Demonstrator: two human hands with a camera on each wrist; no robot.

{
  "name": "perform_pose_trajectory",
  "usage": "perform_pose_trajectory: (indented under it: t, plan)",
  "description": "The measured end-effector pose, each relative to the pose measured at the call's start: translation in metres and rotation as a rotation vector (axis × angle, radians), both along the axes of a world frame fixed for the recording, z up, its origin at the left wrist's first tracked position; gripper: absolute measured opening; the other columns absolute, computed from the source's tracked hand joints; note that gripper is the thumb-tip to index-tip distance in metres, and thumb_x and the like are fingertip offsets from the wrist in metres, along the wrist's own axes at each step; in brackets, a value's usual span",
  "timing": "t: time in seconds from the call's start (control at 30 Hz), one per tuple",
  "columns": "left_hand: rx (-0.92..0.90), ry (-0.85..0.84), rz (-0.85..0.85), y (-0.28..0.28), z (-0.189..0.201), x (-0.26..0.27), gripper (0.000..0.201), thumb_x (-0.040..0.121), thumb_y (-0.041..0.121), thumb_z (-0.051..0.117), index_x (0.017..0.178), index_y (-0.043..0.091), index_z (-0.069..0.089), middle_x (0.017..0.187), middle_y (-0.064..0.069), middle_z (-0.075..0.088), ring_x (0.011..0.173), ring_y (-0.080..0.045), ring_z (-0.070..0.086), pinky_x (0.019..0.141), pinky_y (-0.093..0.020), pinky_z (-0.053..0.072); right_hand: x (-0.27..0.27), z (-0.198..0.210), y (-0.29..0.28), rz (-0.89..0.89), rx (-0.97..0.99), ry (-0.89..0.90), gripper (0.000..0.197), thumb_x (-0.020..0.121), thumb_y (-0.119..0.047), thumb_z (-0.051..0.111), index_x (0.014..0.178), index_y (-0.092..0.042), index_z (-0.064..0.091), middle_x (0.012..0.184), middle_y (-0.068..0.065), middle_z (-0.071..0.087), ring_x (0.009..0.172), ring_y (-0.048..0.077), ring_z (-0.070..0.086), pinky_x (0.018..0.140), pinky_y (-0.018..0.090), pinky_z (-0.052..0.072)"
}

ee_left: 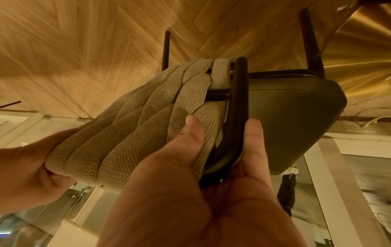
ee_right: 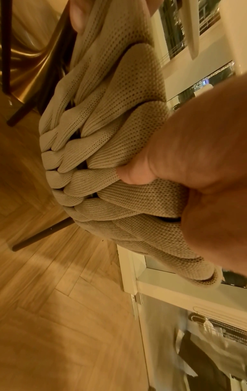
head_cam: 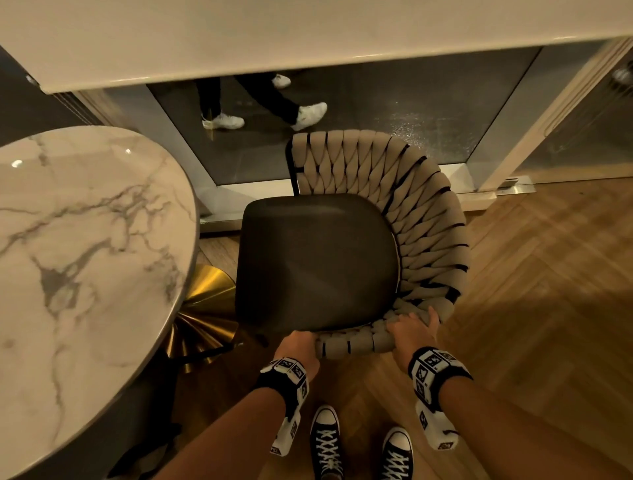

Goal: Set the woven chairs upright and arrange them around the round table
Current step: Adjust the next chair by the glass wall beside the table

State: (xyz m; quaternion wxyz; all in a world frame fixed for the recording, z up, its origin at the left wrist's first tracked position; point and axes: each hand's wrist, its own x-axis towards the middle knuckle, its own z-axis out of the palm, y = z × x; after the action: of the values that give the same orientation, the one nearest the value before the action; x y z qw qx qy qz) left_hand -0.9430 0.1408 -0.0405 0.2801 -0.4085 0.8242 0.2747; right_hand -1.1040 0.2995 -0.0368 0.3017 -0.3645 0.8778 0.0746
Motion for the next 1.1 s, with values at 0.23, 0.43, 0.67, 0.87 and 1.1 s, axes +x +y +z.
perform_pose_trajectory:
  t: [0.23,0.43,0.67,0.87,1.1]
  plan:
    - [-0.042,0.046,-0.019,-0.019,0.003,-0.016,0.024,0.083,0.007,0.057,0.098,0.021,0.07,0.097,-0.004,0.07,0.091,-0.026,0.067,0.081,-0.038,0.058,-0.015,-0.002,-0.019,-0.015,-0.057,0.009,0.023,0.09,-0.025,0.052,0.104,-0.037,0.065,0.113,-0.008,0.061,0.127,0.02,0.044,0.118,0.059,-0.006]
    - [-0.025,0.051,-0.004,-0.012,0.002,-0.017,0.022,0.085,0.007,0.055,0.095,0.021,0.069,0.097,-0.006,0.07,0.09,-0.028,0.067,0.079,-0.039,0.059,-0.02,-0.001,-0.016,0.047,-0.001,0.038,0.03,0.09,-0.022,0.054,0.113,-0.039,0.063,0.122,-0.007,0.059,0.132,0.022,0.041,0.116,0.062,-0.006]
    - [-0.005,0.058,-0.032,0.0,-0.001,-0.019,0.026,0.085,0.005,0.053,0.1,0.019,0.069,0.1,-0.007,0.07,0.094,-0.029,0.067,0.081,-0.038,0.058,-0.026,0.0,-0.004,0.044,0.02,0.031,0.033,0.088,-0.023,0.056,0.114,-0.041,0.063,0.128,-0.007,0.057,0.137,0.022,0.036,0.117,0.064,-0.006]
    - [-0.019,0.045,-0.052,-0.003,-0.001,-0.016,0.027,0.084,0.006,0.054,0.101,0.019,0.07,0.1,-0.007,0.07,0.095,-0.028,0.067,0.08,-0.036,0.056,-0.021,0.0,-0.005,-0.008,-0.022,-0.015,0.03,0.091,-0.021,0.056,0.115,-0.037,0.063,0.124,-0.006,0.057,0.135,0.021,0.037,0.118,0.057,-0.006]
    - [-0.032,0.038,-0.036,-0.002,-0.003,-0.011,0.024,0.085,0.007,0.058,0.103,0.018,0.07,0.1,-0.007,0.07,0.096,-0.029,0.067,0.081,-0.037,0.057,-0.016,-0.004,-0.003,0.043,0.015,0.051,0.033,0.088,-0.022,0.058,0.115,-0.04,0.063,0.126,-0.007,0.057,0.134,0.022,0.039,0.118,0.06,-0.003]
